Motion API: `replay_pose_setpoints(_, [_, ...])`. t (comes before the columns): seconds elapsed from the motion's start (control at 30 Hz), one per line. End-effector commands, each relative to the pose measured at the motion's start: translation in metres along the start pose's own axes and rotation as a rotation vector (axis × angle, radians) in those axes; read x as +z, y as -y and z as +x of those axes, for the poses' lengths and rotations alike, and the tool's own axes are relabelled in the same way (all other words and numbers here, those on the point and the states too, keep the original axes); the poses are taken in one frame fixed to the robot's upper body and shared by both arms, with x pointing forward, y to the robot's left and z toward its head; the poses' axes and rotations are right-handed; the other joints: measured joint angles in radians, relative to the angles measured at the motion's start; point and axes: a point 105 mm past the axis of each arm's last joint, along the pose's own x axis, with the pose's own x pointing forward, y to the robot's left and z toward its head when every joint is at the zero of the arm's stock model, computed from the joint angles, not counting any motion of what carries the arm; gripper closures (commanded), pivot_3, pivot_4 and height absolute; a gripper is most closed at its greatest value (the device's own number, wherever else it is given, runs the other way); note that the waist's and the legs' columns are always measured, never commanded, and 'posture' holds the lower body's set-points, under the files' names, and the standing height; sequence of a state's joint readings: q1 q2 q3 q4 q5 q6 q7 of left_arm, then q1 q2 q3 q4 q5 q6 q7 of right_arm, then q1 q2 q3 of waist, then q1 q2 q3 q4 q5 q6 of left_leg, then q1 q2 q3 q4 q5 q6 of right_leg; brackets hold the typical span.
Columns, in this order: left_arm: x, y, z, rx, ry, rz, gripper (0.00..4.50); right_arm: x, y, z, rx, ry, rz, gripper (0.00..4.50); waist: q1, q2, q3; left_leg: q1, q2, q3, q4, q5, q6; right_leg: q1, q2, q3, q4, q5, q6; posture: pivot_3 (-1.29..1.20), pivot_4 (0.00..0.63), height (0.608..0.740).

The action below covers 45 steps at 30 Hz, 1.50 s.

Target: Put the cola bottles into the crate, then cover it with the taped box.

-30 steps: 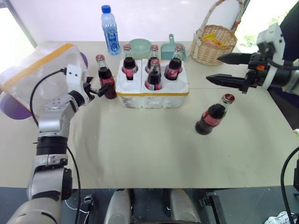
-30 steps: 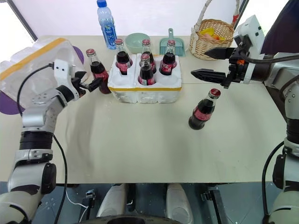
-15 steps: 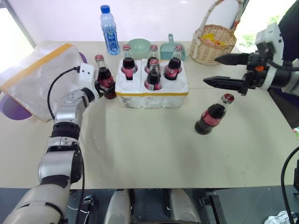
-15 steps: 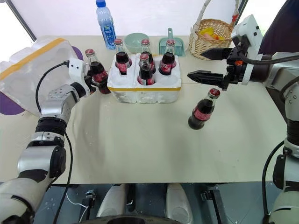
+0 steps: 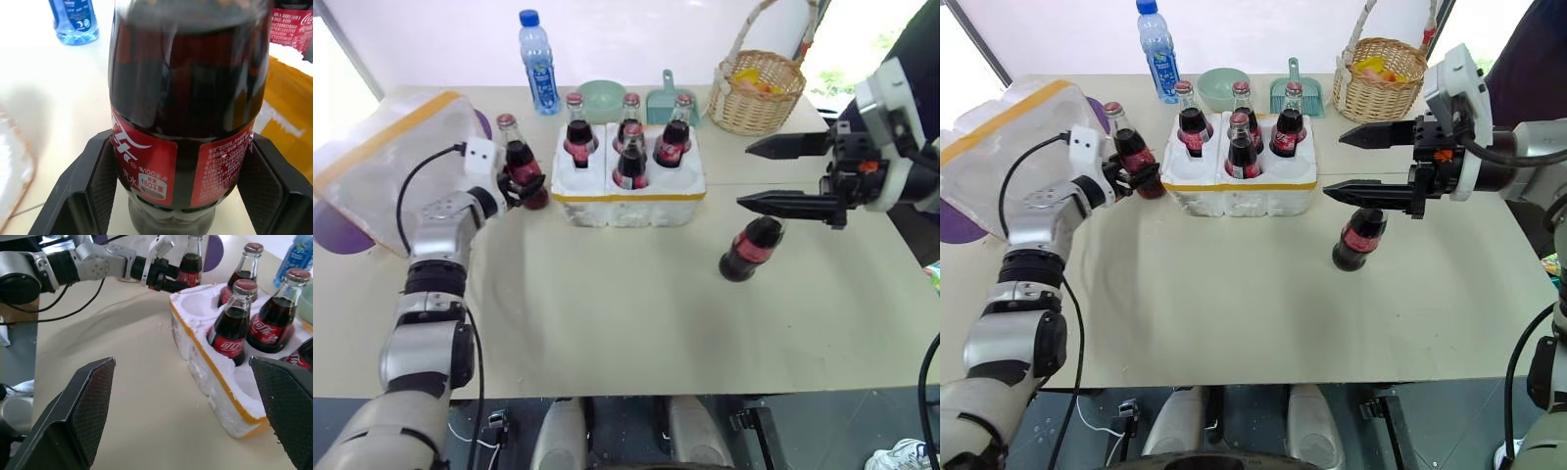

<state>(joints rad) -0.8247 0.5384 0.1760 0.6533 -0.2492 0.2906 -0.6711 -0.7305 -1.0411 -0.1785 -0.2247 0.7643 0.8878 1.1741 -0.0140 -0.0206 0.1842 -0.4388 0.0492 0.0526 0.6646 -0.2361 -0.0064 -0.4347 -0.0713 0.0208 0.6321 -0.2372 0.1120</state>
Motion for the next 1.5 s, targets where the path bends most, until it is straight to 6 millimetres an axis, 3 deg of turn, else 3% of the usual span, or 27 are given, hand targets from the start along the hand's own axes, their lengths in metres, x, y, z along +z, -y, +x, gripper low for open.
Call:
replay_pose_setpoints(0.03, [0.086,0.015,-0.029,-0.161,0.223,0.032,1.7,0.013,-0.004,-0.006,-0.006,0.019,-0.063,0.0,0.002,-0.001,0.0,-0.003,0.0,0.0,0.001,0.0,0.0,-0.002,0.0,0.0,0.0,0.0,0.0,0.0,0.15,0.74])
replay_pose_setpoints(0.17, [0.117,0.052,-0.046,-0.374,0.265,0.067,1.7,0.014,-0.002,-0.004,-0.018,0.023,-0.067,0.0,0.017,-0.001,0.0,-0.006,-0.001,0.0,0.002,0.001,-0.001,-0.004,-0.001,0.0,0.001,0.0,0.0,0.0,0.15,0.74])
replay_pose_setpoints(0.37, [0.13,0.084,-0.026,-0.453,0.278,0.099,1.7,0.011,0.003,-0.002,-0.05,0.021,-0.069,0.0,0.027,-0.001,0.0,-0.003,-0.001,0.0,0.003,0.001,-0.001,-0.001,-0.001,0.0,0.0,0.0,0.0,0.0,0.15,0.74])
replay_pose_setpoints(0.63, [0.104,0.088,0.017,-0.416,0.189,0.105,1.7,0.011,0.006,-0.011,-0.109,0.013,-0.063,0.0,0.019,-0.001,0.001,-0.003,-0.001,-0.001,0.002,0.001,-0.001,-0.002,0.001,0.0,0.0,0.0,0.0,0.0,0.15,0.74])
replay_pose_setpoints(0.97, [0.063,0.096,0.036,-0.424,0.067,0.118,1.7,0.004,0.007,-0.011,-0.141,0.014,-0.047,0.0,0.025,-0.001,0.001,-0.004,-0.001,0.0,0.002,0.001,-0.001,-0.003,0.001,0.0,0.0,0.0,0.0,0.0,0.15,0.74])
replay_pose_setpoints(1.07, [0.043,0.096,0.039,-0.421,0.018,0.118,0.24,0.002,0.014,-0.012,-0.173,0.015,-0.041,0.0,0.026,-0.001,0.0,-0.004,-0.001,0.0,0.002,0.001,-0.001,-0.003,0.001,0.0,0.0,0.0,0.0,0.0,0.15,0.74])
replay_pose_setpoints(1.17, [0.036,0.095,0.038,-0.418,0.007,0.126,0.05,-0.002,0.022,-0.015,-0.213,0.002,-0.044,0.0,0.026,-0.001,0.0,-0.004,-0.001,0.0,0.003,0.001,-0.001,-0.003,0.001,0.0,0.0,0.001,0.0,0.0,0.15,0.74])
replay_pose_setpoints(1.23, [0.045,0.092,0.035,-0.417,0.033,0.117,0.05,0.005,0.03,-0.028,-0.25,0.018,-0.047,0.0,0.025,-0.001,0.0,-0.003,-0.001,0.0,0.003,0.001,-0.001,-0.002,0.001,0.0,0.0,0.001,0.0,0.0,0.15,0.74])
replay_pose_setpoints(1.37, [0.078,0.084,0.016,-0.456,0.127,0.077,0.05,0.025,0.053,-0.079,-0.423,0.068,-0.029,0.0,0.025,0.0,0.0,-0.004,-0.001,0.0,0.003,0.001,-0.001,-0.003,0.001,0.0,0.0,0.001,0.0,0.0,0.15,0.74])
replay_pose_setpoints(1.5, [0.118,0.078,-0.019,-0.517,0.227,0.049,0.05,0.012,0.05,-0.126,-0.546,-0.034,-0.02,0.0,0.027,-0.001,0.0,-0.004,0.0,-0.001,0.0,0.001,-0.001,-0.004,0.001,0.0,0.0,0.0,0.0,0.0,0.15,0.74])
